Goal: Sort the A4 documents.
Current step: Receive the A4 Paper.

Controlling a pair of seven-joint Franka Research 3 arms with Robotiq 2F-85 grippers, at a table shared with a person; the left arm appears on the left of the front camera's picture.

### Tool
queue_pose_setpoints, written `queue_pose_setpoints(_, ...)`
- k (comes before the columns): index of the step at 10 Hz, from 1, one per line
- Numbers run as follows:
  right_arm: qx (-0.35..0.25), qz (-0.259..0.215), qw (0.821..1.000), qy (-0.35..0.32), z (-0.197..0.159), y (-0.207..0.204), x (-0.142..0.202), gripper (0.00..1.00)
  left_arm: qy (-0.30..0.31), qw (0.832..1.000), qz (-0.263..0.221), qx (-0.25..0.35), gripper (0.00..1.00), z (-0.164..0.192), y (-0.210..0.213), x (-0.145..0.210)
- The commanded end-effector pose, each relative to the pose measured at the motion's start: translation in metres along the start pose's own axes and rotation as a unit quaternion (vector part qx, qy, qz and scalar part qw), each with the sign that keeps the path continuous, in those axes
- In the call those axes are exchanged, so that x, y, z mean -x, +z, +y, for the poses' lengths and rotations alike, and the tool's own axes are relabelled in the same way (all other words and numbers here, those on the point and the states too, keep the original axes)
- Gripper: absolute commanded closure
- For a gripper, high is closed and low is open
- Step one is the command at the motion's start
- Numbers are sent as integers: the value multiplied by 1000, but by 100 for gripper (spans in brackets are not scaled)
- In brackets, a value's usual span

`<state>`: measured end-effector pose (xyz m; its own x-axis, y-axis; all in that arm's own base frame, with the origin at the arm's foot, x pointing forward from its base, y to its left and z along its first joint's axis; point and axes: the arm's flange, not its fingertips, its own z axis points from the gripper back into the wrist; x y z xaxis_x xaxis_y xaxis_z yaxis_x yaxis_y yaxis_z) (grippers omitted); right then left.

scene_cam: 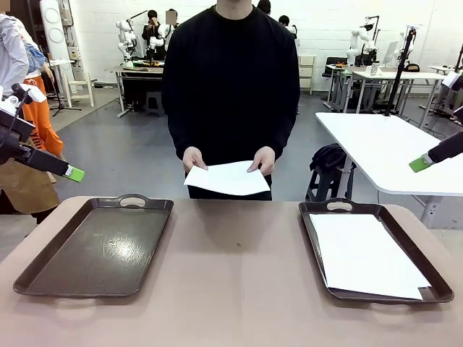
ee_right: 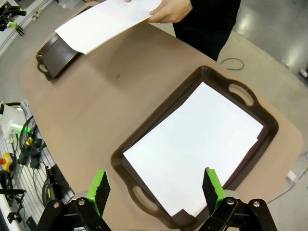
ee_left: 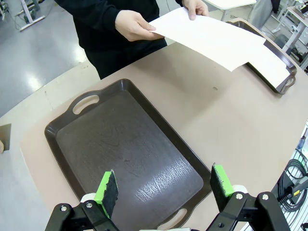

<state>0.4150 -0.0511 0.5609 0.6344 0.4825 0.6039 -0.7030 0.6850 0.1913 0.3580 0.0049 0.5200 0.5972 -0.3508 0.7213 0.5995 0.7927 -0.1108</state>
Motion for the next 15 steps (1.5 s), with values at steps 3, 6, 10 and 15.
queue_pose_setpoints(3, -2, -1, 1000, 1, 0, -1, -1, 0, 1, 1000, -4, 5, 0, 2, -1, 1)
queue_pose_setpoints(6, -2, -1, 1000, 1, 0, -1, -1, 0, 1, 1000, -4, 5, 0, 2, -1, 1)
queue_pose_setpoints(10, -2, -1, 1000, 1, 0, -1, -1, 0, 1, 1000, -4, 5, 0, 2, -1, 1)
queue_pose_setpoints(15, -2, -1, 1000, 1, 0, -1, -1, 0, 1, 1000, -4, 5, 0, 2, -1, 1)
